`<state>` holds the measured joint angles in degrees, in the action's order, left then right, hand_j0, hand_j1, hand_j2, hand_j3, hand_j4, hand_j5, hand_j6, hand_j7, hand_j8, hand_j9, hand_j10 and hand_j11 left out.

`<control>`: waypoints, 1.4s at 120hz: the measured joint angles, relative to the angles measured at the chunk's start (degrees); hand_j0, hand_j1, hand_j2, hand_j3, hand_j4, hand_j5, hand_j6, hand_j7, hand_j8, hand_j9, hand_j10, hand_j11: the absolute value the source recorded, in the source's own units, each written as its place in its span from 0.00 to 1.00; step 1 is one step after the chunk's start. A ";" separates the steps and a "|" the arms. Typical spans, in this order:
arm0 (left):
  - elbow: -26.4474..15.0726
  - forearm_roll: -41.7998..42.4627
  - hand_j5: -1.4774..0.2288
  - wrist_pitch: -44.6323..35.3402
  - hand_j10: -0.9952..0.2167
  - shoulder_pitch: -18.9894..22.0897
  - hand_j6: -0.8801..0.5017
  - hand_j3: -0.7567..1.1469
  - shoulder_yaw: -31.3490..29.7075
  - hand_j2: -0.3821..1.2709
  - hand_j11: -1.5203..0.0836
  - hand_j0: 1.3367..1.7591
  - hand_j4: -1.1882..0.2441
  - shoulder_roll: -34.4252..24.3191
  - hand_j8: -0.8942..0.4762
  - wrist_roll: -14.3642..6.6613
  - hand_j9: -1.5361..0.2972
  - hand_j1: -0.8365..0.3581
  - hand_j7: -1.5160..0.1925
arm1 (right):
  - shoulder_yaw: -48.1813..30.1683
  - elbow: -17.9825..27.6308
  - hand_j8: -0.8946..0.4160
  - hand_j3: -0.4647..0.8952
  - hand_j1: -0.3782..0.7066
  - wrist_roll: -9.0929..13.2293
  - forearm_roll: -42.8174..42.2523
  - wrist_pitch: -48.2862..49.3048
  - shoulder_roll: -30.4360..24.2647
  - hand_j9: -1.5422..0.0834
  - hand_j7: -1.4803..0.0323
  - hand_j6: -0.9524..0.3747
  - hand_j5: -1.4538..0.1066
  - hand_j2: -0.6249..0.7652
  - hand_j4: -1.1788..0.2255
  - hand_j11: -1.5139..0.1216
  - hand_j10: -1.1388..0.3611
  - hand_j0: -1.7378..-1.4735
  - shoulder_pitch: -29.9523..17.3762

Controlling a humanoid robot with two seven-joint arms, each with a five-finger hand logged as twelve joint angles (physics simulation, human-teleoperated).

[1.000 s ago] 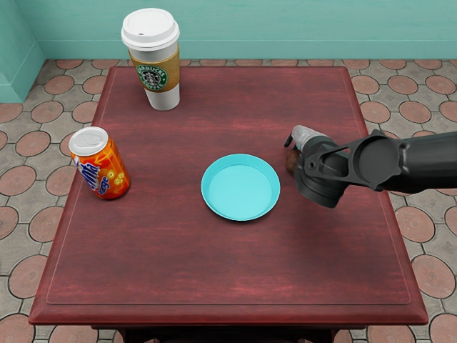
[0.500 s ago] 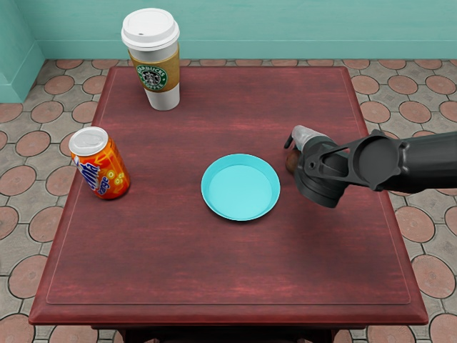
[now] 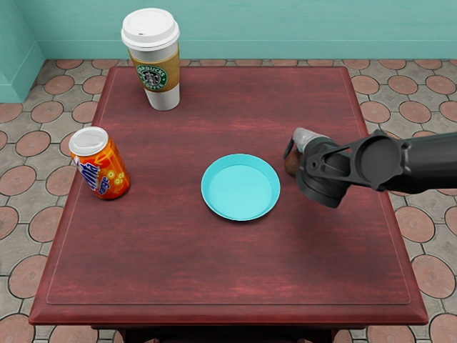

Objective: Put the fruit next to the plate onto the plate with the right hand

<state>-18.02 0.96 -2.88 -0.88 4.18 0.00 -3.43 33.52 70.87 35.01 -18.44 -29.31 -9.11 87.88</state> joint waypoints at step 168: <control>0.00 0.00 0.86 -0.01 0.82 0.00 0.64 0.40 -0.02 0.23 0.95 0.76 0.83 0.00 0.65 0.00 0.84 0.99 0.89 | -5.35 3.16 0.53 0.34 0.53 0.03 26.41 13.75 2.86 0.34 0.37 0.55 0.29 0.55 0.56 0.35 0.61 0.35 15.92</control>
<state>-18.02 0.96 -2.89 -0.88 4.16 0.00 -3.43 28.17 74.03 35.04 7.96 -15.56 -6.25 103.80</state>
